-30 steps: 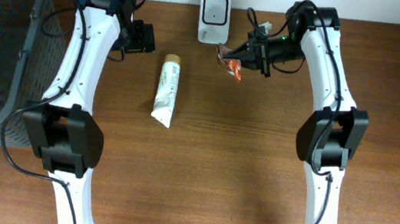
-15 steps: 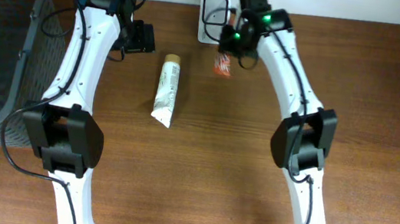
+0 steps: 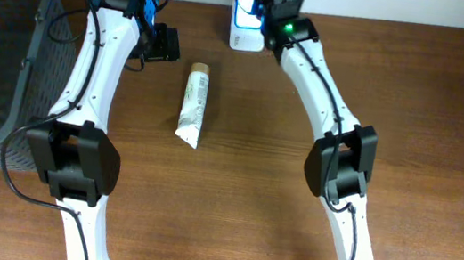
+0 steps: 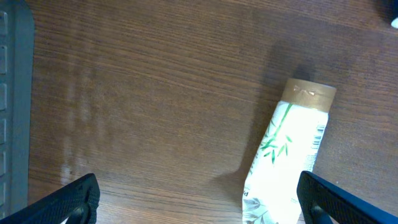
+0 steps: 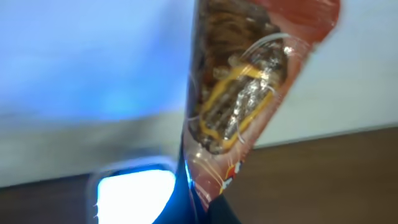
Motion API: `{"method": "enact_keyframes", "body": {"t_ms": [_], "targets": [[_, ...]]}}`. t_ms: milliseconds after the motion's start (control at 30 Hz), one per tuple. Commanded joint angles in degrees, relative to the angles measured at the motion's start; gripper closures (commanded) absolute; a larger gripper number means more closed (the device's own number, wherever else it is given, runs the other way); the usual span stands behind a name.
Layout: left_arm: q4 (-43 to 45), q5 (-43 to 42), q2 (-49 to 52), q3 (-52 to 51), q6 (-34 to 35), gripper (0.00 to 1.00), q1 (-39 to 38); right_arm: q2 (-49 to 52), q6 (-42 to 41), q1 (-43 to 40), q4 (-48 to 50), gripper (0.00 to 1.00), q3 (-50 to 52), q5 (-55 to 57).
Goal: Scan the item barcode
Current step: 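Carry the chocolate bar right and release it at the table edge, then reach the right gripper to the white tube and grasp it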
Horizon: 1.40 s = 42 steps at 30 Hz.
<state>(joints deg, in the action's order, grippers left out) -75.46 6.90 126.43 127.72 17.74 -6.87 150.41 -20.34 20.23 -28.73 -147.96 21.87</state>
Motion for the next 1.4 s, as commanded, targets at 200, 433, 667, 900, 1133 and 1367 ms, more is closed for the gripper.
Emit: {"method": "enact_keyframes", "body": {"t_ms": [200,433,667,900,1133,1367], "targets": [[0.07,0.02,-0.94,-0.17,-0.04,0.01,0.28,-2.82,-6.78,-24.5,-35.34,0.96,0.0,28.98],[0.07,0.0,-0.94,-0.17,-0.04,0.01,0.28,-2.82,-1.36,-44.09,-44.57,0.96,0.0,26.16],[0.07,0.02,-0.94,-0.17,-0.04,0.01,0.28,-2.82,-0.9,-53.27,-47.08,0.21,0.0,15.74],[0.07,0.02,-0.94,-0.17,-0.02,0.01,0.28,-2.82,11.21,-46.34,-43.91,0.17,0.0,-46.88],[0.07,0.02,-0.94,-0.17,-0.04,0.01,0.28,-2.75,13.49,-25.7,-47.01,0.19,0.04,-59.12],[0.07,0.02,-0.94,-0.17,-0.04,0.01,0.28,-0.98,5.44,-1.95,-41.42,0.19,0.15,-58.71]]}}
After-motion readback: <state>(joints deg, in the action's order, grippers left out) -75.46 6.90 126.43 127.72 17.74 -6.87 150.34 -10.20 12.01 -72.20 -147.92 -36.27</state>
